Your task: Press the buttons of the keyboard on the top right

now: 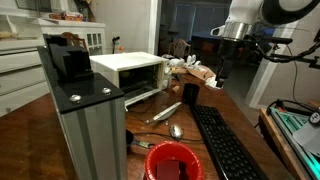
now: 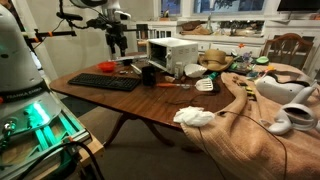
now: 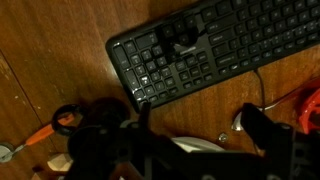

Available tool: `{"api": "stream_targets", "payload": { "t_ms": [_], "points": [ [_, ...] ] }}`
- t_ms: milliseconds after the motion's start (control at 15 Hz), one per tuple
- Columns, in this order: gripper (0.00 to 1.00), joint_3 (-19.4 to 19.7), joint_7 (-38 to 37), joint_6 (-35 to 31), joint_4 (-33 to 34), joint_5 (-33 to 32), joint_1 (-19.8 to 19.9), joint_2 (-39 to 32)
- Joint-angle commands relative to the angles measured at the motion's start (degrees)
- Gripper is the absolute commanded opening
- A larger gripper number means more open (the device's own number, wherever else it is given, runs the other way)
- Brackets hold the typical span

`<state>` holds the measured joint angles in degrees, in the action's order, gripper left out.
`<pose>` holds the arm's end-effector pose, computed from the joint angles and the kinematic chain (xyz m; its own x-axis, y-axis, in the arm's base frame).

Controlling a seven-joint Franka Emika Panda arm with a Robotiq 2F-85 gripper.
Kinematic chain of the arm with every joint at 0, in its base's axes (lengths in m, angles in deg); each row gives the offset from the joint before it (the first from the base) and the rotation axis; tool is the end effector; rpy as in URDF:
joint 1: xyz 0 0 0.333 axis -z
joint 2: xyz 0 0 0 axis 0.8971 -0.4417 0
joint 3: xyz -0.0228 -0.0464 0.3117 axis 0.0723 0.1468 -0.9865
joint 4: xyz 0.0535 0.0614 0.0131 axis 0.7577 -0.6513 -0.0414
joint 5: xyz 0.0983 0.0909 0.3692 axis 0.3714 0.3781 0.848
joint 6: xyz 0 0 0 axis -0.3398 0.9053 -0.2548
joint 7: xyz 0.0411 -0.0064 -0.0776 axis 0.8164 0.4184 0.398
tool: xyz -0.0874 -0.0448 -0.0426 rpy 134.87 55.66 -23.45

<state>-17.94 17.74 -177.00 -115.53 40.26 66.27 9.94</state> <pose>0.3876 0.0042 0.3299 0.9968 0.0573 0.0549 0.0605 -0.9965 -0.0572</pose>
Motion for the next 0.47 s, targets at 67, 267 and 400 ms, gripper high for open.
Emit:
{"api": "stream_targets", "payload": {
  "t_ms": [67,267,400],
  "points": [
    [1.0,1.0,-6.5,9.4,-0.2,-0.5,-1.6,7.0],
    [1.0,1.7,-5.4,7.8,0.4,-0.8,-2.0,5.6],
    [1.0,1.6,-5.8,7.9,0.3,-0.8,-2.0,6.1]
  ]
}}
